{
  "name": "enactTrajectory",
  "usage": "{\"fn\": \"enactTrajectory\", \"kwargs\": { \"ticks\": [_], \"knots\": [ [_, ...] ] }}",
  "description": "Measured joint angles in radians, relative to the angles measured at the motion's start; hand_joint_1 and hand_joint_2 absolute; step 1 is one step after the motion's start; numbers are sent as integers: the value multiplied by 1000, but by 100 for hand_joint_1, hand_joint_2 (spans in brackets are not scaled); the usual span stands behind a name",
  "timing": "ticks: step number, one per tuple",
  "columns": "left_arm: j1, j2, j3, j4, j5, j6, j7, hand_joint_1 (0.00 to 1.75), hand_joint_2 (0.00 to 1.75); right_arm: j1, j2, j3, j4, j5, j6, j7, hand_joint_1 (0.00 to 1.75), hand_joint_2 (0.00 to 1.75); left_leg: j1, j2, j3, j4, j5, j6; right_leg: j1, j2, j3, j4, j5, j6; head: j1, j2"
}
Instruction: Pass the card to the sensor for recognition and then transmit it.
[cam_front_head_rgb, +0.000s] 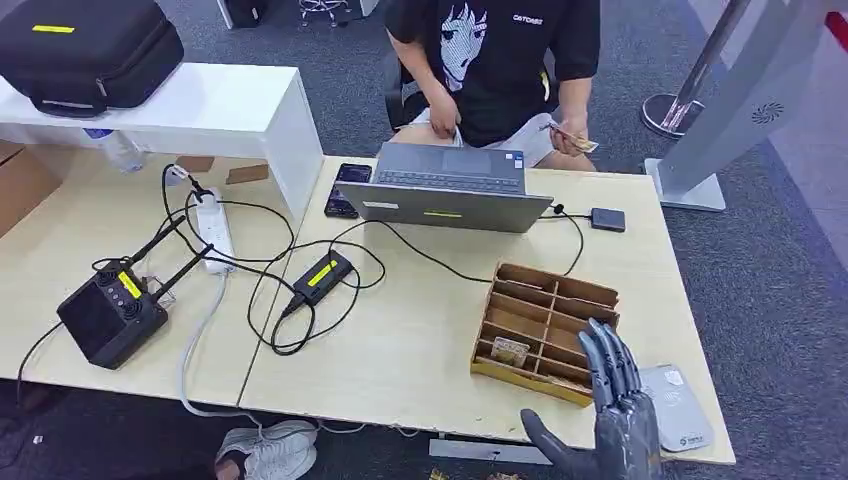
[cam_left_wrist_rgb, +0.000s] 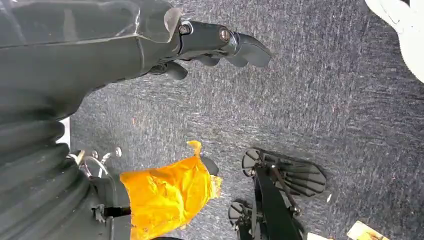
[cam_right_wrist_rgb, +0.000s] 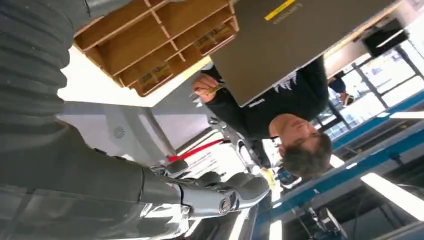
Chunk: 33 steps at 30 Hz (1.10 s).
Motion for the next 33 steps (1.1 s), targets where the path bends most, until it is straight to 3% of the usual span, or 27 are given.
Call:
{"fn": "enactTrajectory", "kwargs": {
  "ticks": [2, 10, 18, 27, 28, 29, 30, 31, 33],
  "knots": [
    [0, 0, 0, 0, 0, 0, 0, 0, 175, 3, 5, -10, 7, 5, 0, 1, 0, 175, 0, 0, 0, 0, 0, 0, 0, 0, 0, 0, 0, 0, 0, 0],
    [-1, 0, 0, 0, -11, -2, 4, 0, 175, 10, 83, -121, 101, 229, 0, 18, 0, 175, 0, 0, 0, 0, 0, 0, 0, 0, 0, 0, 0, 0, 0, 0],
    [-2, 0, 0, 0, -14, -2, 7, 0, 175, -5, 140, -217, 236, 245, 0, 18, 0, 175, 0, 0, 0, 0, 0, 0, 0, 0, 0, 0, 0, 0, 0, 0],
    [-2, 0, 0, 0, -16, -2, 9, 0, 175, -22, 154, -244, 322, 236, 0, 45, 3, 175, 0, 0, 0, 0, 0, 0, 0, 0, 0, 0, 0, 0, 0, 0],
    [-2, 0, 0, 0, -18, -2, 9, 0, 175, -25, 155, -247, 330, 243, 0, 50, 84, 175, 0, 0, 0, 0, 0, 0, 0, 0, 0, 0, 0, 0, 0, 0],
    [-2, 0, 0, 0, -18, -2, 9, 0, 175, -27, 155, -251, 340, 257, 0, 58, 148, 175, 0, 0, 0, 0, 0, 0, 0, 0, 0, 0, 0, 0, 0, 0],
    [-2, 0, 0, 0, -20, -2, 9, 0, 175, -30, 155, -253, 348, 265, 0, 63, 164, 175, 0, 0, 0, 0, 0, 0, 0, 0, 0, 0, 0, 0, 0, 0],
    [-2, 0, 0, 0, -21, -2, 9, 0, 175, -34, 155, -256, 361, 270, 0, 71, 168, 175, 0, 0, 0, 0, 0, 0, 0, 0, 0, 0, 0, 0, 0, 0],
    [-3, 0, -1, 0, -23, -2, 9, 0, 175, -40, 155, -258, 380, 265, 0, 79, 161, 175, 0, 0, 0, 0, 0, 0, 0, 0, 0, 0, 0, 0, 0, 0]
  ]
}}
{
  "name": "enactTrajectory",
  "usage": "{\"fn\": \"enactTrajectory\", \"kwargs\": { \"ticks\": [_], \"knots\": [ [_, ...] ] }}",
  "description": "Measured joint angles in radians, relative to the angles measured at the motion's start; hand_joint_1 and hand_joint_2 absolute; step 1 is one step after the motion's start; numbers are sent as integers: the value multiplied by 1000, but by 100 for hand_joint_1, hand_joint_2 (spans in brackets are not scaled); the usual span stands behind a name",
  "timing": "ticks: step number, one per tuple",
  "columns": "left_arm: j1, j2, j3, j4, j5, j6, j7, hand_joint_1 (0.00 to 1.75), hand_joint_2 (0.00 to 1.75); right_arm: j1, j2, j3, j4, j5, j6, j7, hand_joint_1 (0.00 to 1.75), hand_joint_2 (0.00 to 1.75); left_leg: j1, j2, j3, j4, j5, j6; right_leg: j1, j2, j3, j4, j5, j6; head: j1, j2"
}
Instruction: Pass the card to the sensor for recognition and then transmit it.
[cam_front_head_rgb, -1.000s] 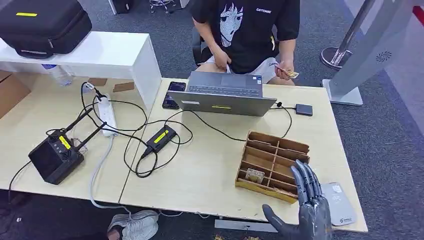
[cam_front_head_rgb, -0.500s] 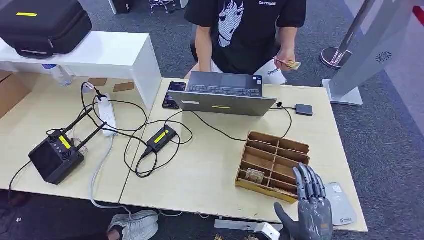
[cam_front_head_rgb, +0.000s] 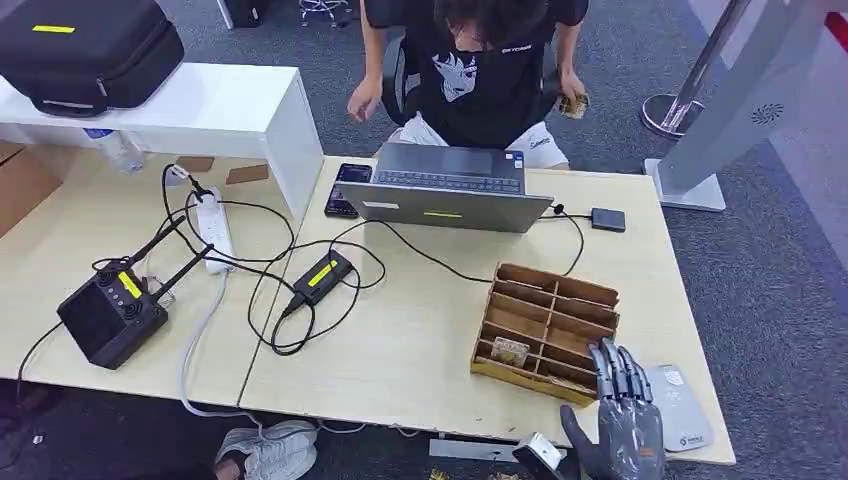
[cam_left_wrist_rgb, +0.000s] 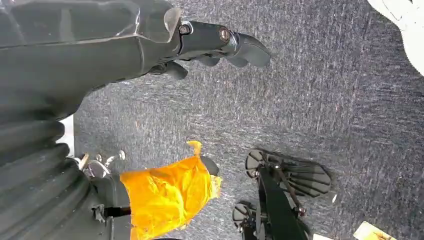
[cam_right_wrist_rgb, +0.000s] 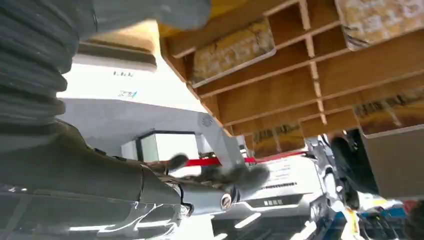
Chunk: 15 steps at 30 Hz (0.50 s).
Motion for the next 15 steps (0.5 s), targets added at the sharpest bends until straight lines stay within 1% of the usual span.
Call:
{"fn": "enactTrajectory", "kwargs": {
  "ticks": [6, 11, 12, 15],
  "knots": [
    [-1, 0, 0, 0, -2, 0, 0, 0, 175, -19, 0, -1, 66, -5, 0, 16, 159, 175, 0, 0, 0, 0, 0, 0, 0, 0, 0, 0, 0, 0, 0, 0],
    [-1, 0, 0, 0, -3, -1, 0, 0, 175, -45, 0, -1, 111, -17, -11, 16, 159, 175, 0, 0, 1, 0, 0, 0, 0, 1, 0, 0, 0, 0, 0, 0],
    [-1, 0, 0, 0, -3, -1, 0, 0, 175, -50, 0, -1, 117, -17, -12, 16, 155, 175, 0, 0, 1, 0, 0, 0, 0, 1, 0, 0, 0, 0, 0, 0],
    [-1, 0, 0, 0, -3, -1, 0, 0, 175, -60, 0, -1, 129, -16, -13, 16, 162, 175, 0, 0, 1, 0, 0, 0, 0, 1, 1, 0, 0, 0, 0, 0]
  ]
}}
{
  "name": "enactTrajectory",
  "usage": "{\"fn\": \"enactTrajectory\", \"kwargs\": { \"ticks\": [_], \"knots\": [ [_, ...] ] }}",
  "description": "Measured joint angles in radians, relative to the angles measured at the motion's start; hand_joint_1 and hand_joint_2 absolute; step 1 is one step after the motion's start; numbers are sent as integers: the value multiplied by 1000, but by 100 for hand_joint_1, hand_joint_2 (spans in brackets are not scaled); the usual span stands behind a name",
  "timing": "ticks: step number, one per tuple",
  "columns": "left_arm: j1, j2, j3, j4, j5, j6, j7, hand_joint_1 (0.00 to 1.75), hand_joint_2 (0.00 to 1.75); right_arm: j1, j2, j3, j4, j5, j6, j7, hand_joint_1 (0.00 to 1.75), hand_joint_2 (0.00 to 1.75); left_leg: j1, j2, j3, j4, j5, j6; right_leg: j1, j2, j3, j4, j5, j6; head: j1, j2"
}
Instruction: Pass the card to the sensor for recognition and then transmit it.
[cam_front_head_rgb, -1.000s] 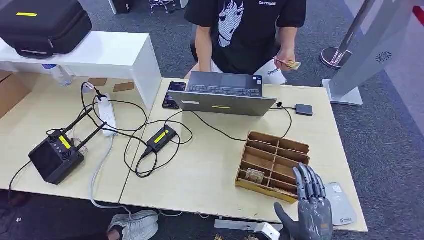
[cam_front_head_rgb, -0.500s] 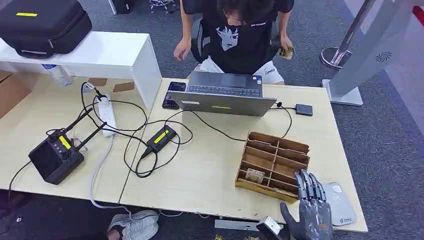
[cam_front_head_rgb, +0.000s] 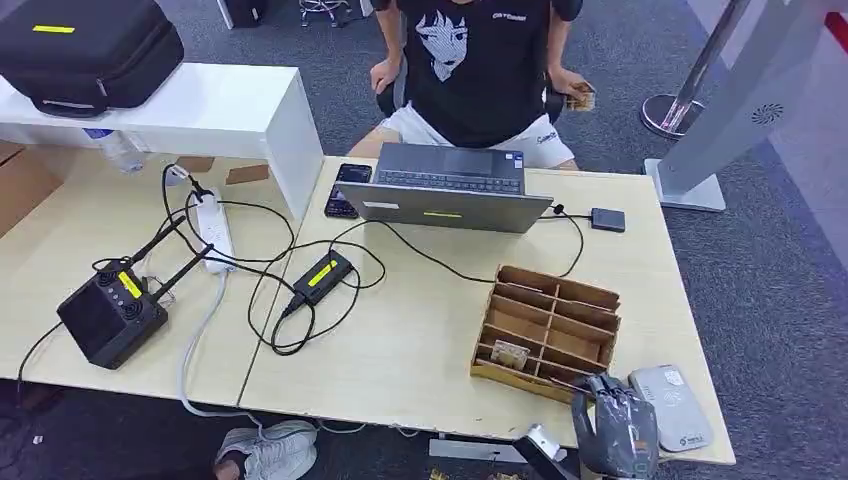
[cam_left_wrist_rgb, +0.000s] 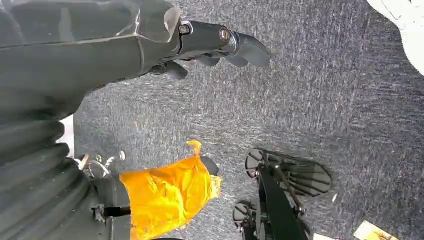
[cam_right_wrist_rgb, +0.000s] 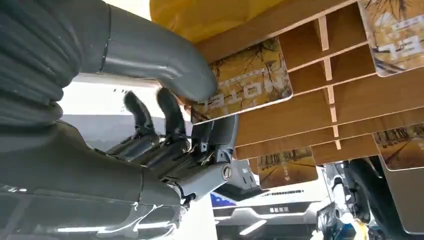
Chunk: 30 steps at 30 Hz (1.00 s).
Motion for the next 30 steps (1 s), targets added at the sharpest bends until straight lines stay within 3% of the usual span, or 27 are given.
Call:
{"fn": "enactTrajectory", "kwargs": {
  "ticks": [5, 9, 22, 28, 30],
  "knots": [
    [0, 0, 0, 0, 0, 0, 0, 0, 175, -9, 0, 0, 18, 0, 0, 0, 161, 175, 0, 0, 0, 0, 0, 0, 0, 0, 0, 0, 0, 0, 0, 0],
    [0, 0, 0, 0, 0, 0, 0, 0, 175, -11, 3, -1, 21, 0, 0, -23, 169, 175, 0, 0, 1, 0, 0, 0, 0, 0, 1, 0, 0, 0, 0, 0],
    [0, 0, 0, 0, 0, 0, 0, 0, 175, 38, 111, -100, -200, -6, 0, -271, 173, 175, 0, 0, 0, 0, 0, 0, 0, 0, 0, 0, 0, 0, 0, 0],
    [0, 0, 0, 0, 0, 0, 0, 0, 175, 48, 142, -127, -273, -19, 1, -291, 175, 175, 0, 0, 0, 0, 0, 0, 0, 0, 0, 0, 0, 0, 0, 0],
    [1, 0, 0, 0, 0, 0, 0, 0, 175, 52, 159, -140, -302, -42, 1, -355, 175, 175, 0, 0, 0, 0, 0, 0, 0, 0, 0, 0, 0, 0, 0, 0]
  ]
}}
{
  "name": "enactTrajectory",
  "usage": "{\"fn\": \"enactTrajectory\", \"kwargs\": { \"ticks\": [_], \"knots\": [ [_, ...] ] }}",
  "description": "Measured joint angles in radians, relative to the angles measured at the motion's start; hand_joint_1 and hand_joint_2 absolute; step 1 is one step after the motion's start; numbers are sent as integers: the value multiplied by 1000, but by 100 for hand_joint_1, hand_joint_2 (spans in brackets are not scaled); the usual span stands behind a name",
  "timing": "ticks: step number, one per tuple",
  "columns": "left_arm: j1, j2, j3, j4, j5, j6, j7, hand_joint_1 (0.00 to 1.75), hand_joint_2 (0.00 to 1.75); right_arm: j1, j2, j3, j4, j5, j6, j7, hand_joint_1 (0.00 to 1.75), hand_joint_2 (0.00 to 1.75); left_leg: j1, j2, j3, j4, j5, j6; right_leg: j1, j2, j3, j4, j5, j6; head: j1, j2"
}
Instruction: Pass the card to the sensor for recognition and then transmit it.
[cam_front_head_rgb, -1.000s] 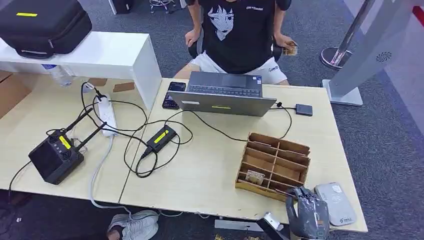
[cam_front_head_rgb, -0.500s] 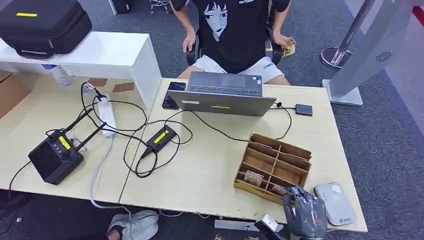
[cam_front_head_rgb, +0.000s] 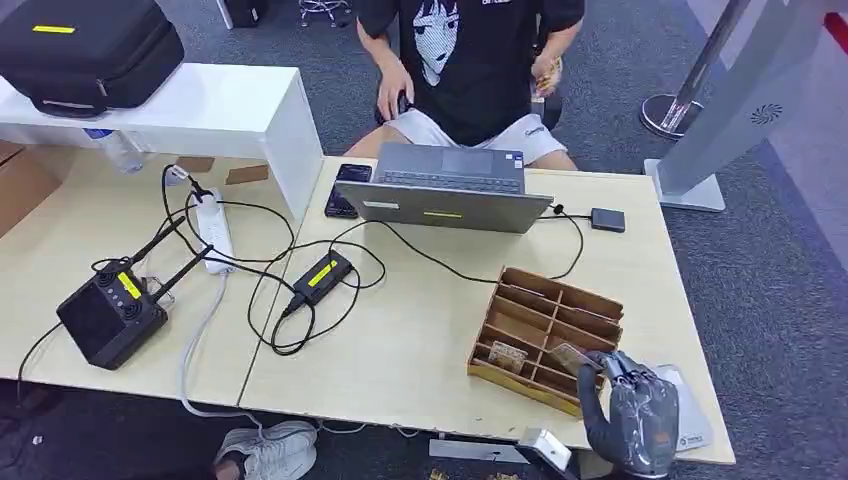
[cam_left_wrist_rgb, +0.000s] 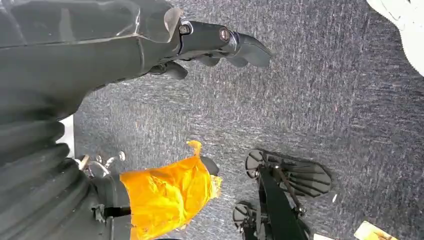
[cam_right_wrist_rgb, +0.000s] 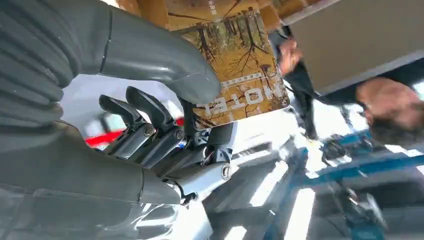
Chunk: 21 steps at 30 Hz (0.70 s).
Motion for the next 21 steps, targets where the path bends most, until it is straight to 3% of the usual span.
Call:
{"fn": "enactTrajectory", "kwargs": {
  "ticks": [2, 5, 8, 11, 16, 21],
  "knots": [
    [0, 0, 0, 0, 0, 0, 0, 0, 175, 1, 21, -7, -43, -30, 0, -50, 173, 175, 0, 0, 0, 0, 0, 0, 0, 0, 0, 0, 0, 0, 0, 0],
    [0, 0, 0, 0, -4, 0, 3, 0, 175, -4, 27, 13, -95, -62, 0, -9, 171, 175, 0, 0, 0, 0, 0, 0, 0, 0, 1, 0, 0, 0, 0, 0],
    [-2, 0, -2, 0, -16, -5, 3, 0, 175, -55, -29, 98, -96, -101, 2, 131, 175, 175, 0, 2, 0, 0, 0, 0, 0, 1, 0, 0, 0, 0, 0, 0],
    [-4, 1, -6, 0, -30, -13, 3, 0, 175, -146, -95, 187, -68, -144, 16, 215, 175, 175, 0, 2, 0, 0, 1, 0, 0, 1, 0, 0, 2, 0, 0, 0],
    [-8, 6, -27, 0, -59, -33, 3, 0, 175, -361, -185, 331, 55, -229, 115, 276, 173, 175, 0, 3, 0, 0, 4, 0, 0, 3, 0, 0, 4, 1, 0, 0],
    [-10, 9, -45, 0, -74, -42, 3, 0, 175, -551, -222, 448, 194, -293, 172, 313, 173, 175, 0, 2, 0, 0, 5, -1, 0, 3, 0, 1, 5, 0, 0, 0]
  ]
}}
